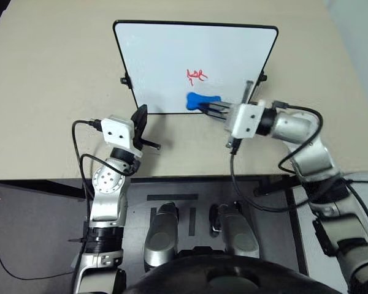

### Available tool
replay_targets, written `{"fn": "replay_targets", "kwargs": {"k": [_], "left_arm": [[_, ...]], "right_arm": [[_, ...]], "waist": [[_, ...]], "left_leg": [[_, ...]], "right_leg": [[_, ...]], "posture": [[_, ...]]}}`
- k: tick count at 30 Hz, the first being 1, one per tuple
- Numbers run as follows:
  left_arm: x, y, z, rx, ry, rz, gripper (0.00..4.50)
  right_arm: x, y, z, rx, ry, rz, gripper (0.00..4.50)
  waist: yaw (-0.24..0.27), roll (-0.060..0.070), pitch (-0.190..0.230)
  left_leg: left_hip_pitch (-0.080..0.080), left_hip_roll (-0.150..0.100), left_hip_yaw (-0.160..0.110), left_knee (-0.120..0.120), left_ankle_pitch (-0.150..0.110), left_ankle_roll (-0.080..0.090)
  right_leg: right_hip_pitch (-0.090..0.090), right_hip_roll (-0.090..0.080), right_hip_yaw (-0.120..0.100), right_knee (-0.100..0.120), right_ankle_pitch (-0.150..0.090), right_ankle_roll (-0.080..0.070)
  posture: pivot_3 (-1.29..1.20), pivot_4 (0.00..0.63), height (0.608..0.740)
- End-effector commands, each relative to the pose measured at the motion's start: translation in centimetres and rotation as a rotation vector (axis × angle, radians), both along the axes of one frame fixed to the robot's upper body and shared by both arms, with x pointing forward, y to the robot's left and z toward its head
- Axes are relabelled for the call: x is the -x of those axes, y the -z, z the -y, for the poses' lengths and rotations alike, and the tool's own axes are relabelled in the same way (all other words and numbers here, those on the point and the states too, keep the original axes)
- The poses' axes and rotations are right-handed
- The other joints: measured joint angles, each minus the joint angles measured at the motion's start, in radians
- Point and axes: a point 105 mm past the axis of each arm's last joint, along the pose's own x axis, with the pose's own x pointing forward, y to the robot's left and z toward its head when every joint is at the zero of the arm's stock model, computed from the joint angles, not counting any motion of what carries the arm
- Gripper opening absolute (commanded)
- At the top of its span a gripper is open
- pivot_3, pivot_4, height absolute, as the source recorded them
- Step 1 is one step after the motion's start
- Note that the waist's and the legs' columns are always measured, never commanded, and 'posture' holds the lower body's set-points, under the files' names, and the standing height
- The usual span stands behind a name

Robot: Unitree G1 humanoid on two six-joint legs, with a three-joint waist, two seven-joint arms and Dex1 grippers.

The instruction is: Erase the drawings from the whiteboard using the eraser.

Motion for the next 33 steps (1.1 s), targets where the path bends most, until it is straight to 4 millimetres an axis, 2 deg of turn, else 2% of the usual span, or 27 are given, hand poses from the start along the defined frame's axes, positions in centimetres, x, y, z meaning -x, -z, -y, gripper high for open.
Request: {"fn": "replay_targets", "kwargs": {"k": [1,7,9,13,22,25,28,33], "left_arm": [[-0.1,-1.1,0.3,0.000,0.001,0.054,0.00],[-0.1,-1.1,0.2,0.005,-0.014,0.063,0.00],[0.0,-1.2,0.2,0.006,-0.020,0.068,0.00],[0.0,-1.2,0.0,0.007,-0.029,0.073,0.00],[-0.1,-1.2,0.3,0.008,-0.020,0.076,0.00],[-0.2,-1.2,0.4,0.008,-0.013,0.076,0.00],[-0.3,-1.2,0.5,0.009,-0.007,0.075,0.00],[-0.4,-1.2,0.7,0.010,0.001,0.076,0.00]], "right_arm": [[-1.5,-0.1,-0.4,0.021,-0.008,0.158,0.06],[-4.7,0.4,-0.4,0.102,0.029,0.350,0.06],[-5.3,0.5,-0.4,0.120,0.036,0.393,0.06],[-6.3,0.3,0.0,0.134,0.059,0.470,0.06],[-7.1,-4.3,0.4,-0.007,0.145,0.675,0.06],[-7.2,-5.1,0.5,-0.029,0.160,0.697,0.06],[-7.0,-4.2,0.2,-0.014,0.144,0.656,0.06],[-6.6,-0.5,-0.5,0.059,0.098,0.513,0.06]], "waist": [[0.002,0.000,0.000],[0.003,0.001,0.001],[0.002,0.001,0.001],[0.001,0.002,0.001],[0.000,0.006,0.004],[0.000,0.006,0.004],[0.000,0.006,0.004],[-0.003,0.006,0.004]], "left_leg": [[0.000,0.000,0.000,0.000,-0.001,-0.001],[0.000,0.002,0.002,0.000,-0.005,-0.006],[0.000,0.003,0.002,0.000,-0.011,-0.014],[0.000,0.004,0.003,0.000,-0.012,-0.016],[-0.001,0.005,0.003,0.000,-0.012,-0.016],[-0.001,0.005,0.003,0.000,-0.012,-0.016],[-0.001,0.006,0.003,0.000,-0.011,-0.016],[-0.001,0.006,0.004,0.000,-0.011,-0.015]], "right_leg": [[-0.001,0.000,0.000,0.000,0.000,-0.001],[-0.006,-0.001,-0.001,0.001,0.004,-0.006],[-0.007,-0.001,-0.001,0.002,0.005,-0.007],[-0.008,-0.001,-0.001,0.002,0.008,-0.009],[-0.009,-0.001,0.000,0.002,0.015,-0.013],[-0.009,-0.001,0.000,0.002,0.015,-0.013],[-0.009,-0.001,0.000,0.002,0.015,-0.013],[-0.009,-0.001,0.000,0.001,0.015,-0.012]], "posture": [[0.00,0.150,0.740],[0.00,0.150,0.740],[0.00,0.150,0.740],[0.00,0.150,0.740],[0.00,0.150,0.740],[0.00,0.150,0.740],[0.00,0.150,0.740],[0.00,0.150,0.740]]}}
